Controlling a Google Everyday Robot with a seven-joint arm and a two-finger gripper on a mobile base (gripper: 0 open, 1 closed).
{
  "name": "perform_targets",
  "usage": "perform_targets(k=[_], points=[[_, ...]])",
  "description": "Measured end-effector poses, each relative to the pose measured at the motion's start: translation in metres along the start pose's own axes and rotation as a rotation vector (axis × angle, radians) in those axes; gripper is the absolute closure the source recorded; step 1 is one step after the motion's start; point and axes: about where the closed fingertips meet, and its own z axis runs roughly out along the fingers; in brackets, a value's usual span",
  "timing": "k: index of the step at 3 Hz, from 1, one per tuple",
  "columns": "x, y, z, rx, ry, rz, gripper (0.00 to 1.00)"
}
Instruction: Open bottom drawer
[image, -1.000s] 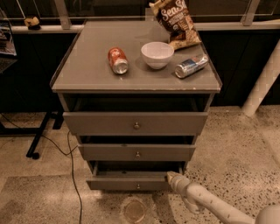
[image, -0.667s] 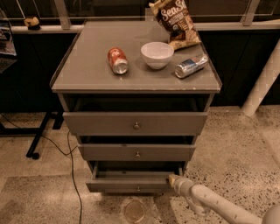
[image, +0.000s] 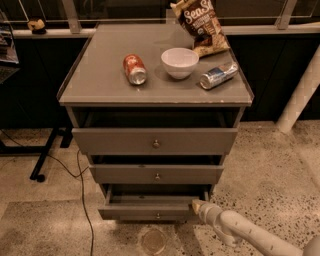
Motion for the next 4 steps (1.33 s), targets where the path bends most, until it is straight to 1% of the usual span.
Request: perform_targets(k=[1, 2, 3, 4], points=[[-0.02, 0.016, 0.019, -0.009, -0.051, -0.028, 1.0], [-0.021, 0.017, 0.02, -0.009, -0.053, -0.029, 1.0], [-0.018, 0.017, 0.033, 0.005, -0.043, -0.048, 1.0], [-0.011, 0.015, 0.053, 0.023, -0.015, -0.072, 1.0]])
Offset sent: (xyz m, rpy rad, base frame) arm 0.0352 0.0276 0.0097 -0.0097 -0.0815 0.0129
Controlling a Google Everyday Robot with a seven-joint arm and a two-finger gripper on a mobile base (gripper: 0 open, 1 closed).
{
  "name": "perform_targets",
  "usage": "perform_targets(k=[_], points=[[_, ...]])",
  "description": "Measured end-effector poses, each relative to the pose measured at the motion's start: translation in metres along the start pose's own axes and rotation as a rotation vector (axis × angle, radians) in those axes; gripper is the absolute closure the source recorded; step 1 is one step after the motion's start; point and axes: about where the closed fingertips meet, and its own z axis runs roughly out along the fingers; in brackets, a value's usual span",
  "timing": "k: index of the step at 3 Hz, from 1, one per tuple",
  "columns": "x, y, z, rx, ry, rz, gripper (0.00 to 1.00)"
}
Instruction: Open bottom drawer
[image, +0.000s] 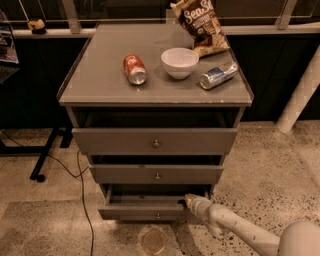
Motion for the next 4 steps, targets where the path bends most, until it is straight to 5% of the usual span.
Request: perform_targets(k=[4], points=[[0.028, -0.008, -0.004, 0.006, 0.081, -0.011, 1.0]])
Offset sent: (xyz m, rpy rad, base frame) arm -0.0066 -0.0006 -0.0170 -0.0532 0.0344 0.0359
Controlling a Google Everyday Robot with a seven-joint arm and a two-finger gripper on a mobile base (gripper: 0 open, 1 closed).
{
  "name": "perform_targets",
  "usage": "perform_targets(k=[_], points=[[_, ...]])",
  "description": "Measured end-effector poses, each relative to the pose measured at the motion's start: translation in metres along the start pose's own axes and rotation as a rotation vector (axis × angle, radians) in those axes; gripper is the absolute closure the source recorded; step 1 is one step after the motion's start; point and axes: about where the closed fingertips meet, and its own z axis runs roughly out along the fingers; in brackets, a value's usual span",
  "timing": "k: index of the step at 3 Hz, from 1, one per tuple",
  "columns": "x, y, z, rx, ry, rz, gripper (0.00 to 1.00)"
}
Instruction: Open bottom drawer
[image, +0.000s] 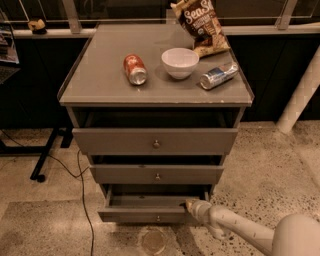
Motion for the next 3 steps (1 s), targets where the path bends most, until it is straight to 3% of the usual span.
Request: perform_targets(k=[2, 3], points=[[0.002, -0.001, -0.008, -0.004, 0.012, 0.02, 1.0], [0.01, -0.003, -0.034, -0.037, 0.026, 0.073, 1.0]])
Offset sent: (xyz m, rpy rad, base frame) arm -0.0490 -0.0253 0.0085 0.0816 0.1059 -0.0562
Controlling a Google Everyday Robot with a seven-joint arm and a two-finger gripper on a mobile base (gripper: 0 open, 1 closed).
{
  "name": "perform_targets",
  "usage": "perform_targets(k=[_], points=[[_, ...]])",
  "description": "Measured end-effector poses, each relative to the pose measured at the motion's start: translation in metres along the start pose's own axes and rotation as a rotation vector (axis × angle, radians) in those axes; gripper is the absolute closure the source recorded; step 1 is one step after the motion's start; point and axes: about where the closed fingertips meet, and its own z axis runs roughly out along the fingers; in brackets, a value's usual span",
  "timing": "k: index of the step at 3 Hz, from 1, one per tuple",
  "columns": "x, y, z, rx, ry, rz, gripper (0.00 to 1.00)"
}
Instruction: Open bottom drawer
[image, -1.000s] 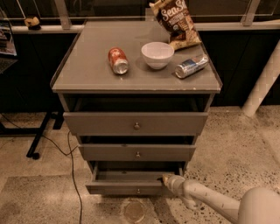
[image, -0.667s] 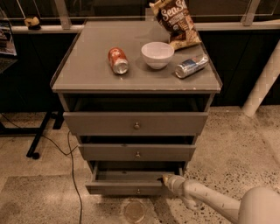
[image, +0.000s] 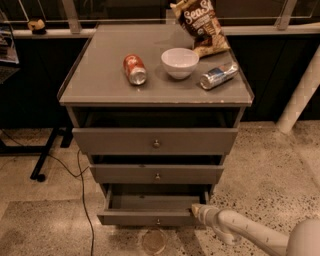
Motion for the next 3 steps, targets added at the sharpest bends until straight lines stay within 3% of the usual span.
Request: perform_targets(k=[1, 2, 3], points=[[0.006, 0.0, -0.02, -0.04, 0.016, 0.039, 1.0], [-0.012, 0.005, -0.004, -0.042, -0.004, 0.018, 1.0], [-0.012, 0.005, -0.004, -0.042, -0.004, 0.018, 1.0]])
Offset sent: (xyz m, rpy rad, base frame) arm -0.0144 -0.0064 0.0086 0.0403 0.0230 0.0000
